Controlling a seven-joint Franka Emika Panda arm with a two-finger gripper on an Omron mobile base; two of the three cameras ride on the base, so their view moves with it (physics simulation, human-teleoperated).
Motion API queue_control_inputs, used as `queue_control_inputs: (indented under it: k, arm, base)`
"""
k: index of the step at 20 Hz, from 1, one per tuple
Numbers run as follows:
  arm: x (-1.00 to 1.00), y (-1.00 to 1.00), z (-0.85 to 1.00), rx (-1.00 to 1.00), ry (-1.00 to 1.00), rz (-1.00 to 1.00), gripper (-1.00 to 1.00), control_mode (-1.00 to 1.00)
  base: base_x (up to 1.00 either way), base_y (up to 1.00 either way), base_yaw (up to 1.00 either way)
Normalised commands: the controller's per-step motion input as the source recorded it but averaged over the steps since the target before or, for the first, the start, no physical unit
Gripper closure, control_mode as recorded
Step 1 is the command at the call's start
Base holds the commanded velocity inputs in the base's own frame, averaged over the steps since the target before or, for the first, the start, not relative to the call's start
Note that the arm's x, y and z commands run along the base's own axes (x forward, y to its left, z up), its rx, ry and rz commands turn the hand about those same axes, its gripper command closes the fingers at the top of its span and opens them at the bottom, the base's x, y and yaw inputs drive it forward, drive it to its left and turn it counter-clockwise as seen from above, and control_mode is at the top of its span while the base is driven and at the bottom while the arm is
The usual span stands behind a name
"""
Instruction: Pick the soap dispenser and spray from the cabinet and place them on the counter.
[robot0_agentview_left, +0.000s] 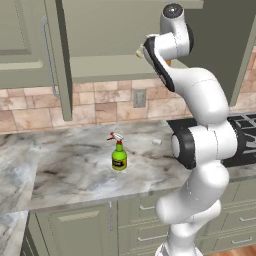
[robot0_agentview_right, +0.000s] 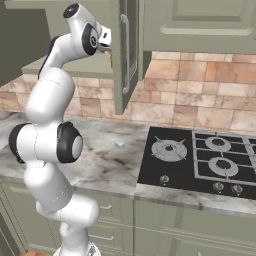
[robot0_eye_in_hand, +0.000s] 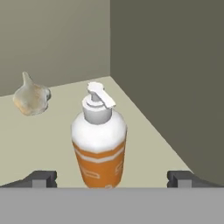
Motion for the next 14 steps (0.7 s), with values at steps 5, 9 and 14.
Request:
queue_control_inputs:
  k: [5,9,14]
  arm:
    - [0.11,0.0,-0.03,0.0,-0.02,0.0,-1.0,-1.0]
    - [0.1,0.0,-0.02,0.0,-0.02,0.0,-1.0,-1.0]
    - [0.1,0.0,-0.02,0.0,-0.01,0.0,-1.0,-1.0]
  base:
    - [0.0,0.0,0.0]
    - [0.0,0.0,0.0]
    - [0.0,0.0,0.0]
